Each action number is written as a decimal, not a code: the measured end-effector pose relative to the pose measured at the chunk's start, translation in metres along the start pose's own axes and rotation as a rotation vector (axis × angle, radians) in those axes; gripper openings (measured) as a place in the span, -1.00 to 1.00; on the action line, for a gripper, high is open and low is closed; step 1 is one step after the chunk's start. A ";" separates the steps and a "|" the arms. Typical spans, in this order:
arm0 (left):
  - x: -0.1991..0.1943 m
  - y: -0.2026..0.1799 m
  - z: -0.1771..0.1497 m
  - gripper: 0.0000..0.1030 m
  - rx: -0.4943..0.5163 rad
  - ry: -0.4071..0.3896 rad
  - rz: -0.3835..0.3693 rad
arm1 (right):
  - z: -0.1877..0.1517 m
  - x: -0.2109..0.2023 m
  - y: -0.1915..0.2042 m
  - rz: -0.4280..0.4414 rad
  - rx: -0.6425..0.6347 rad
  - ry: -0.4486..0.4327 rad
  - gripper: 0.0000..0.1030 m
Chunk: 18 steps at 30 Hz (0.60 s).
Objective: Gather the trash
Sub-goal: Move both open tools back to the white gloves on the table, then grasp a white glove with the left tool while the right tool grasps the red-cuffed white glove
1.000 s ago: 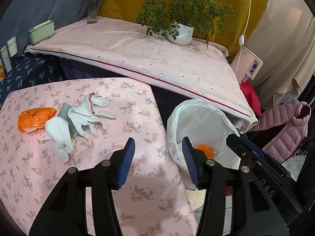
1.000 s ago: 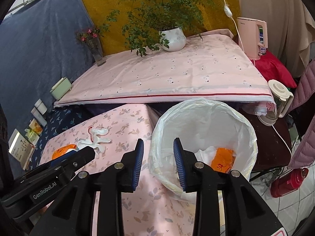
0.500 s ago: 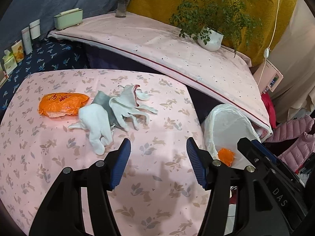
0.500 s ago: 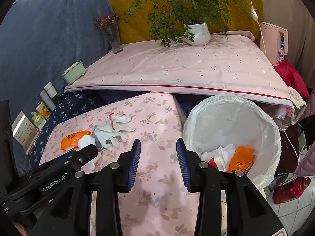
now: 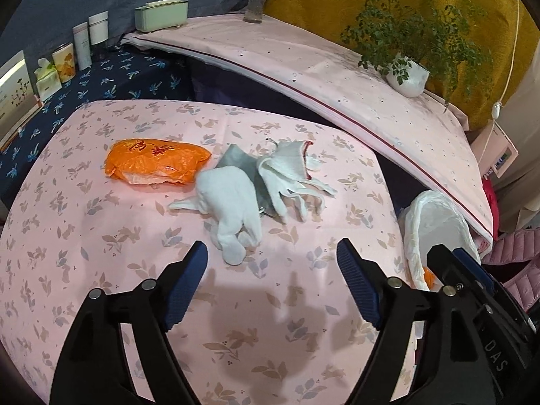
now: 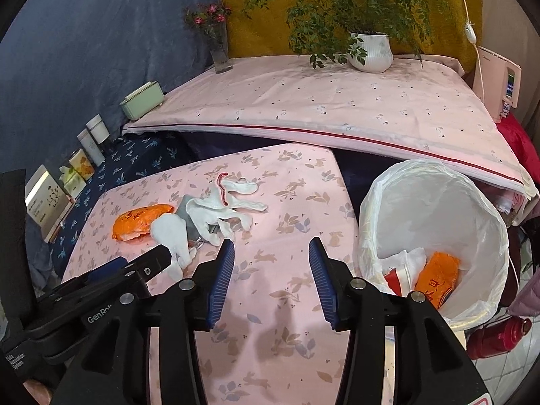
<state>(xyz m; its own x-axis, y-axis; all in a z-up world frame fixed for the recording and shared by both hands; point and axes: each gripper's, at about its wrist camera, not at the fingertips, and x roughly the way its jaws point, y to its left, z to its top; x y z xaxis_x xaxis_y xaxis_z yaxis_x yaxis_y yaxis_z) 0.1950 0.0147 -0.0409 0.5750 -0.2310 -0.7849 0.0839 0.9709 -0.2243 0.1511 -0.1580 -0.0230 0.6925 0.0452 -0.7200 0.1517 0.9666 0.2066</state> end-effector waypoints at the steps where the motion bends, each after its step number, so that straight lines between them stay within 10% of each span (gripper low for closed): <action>1: 0.003 0.004 0.000 0.49 -0.010 0.000 0.008 | 0.000 0.004 0.002 0.001 -0.004 0.006 -0.12; 18: 0.076 0.049 0.028 0.43 -0.155 0.111 0.011 | 0.019 0.089 0.037 0.030 -0.053 0.088 0.03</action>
<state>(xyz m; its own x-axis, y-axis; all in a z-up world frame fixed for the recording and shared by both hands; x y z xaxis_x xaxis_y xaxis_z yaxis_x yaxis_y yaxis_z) 0.2659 0.0469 -0.0953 0.4808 -0.2340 -0.8450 -0.0535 0.9541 -0.2947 0.2322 -0.1225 -0.0670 0.6311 0.0940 -0.7700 0.0929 0.9763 0.1953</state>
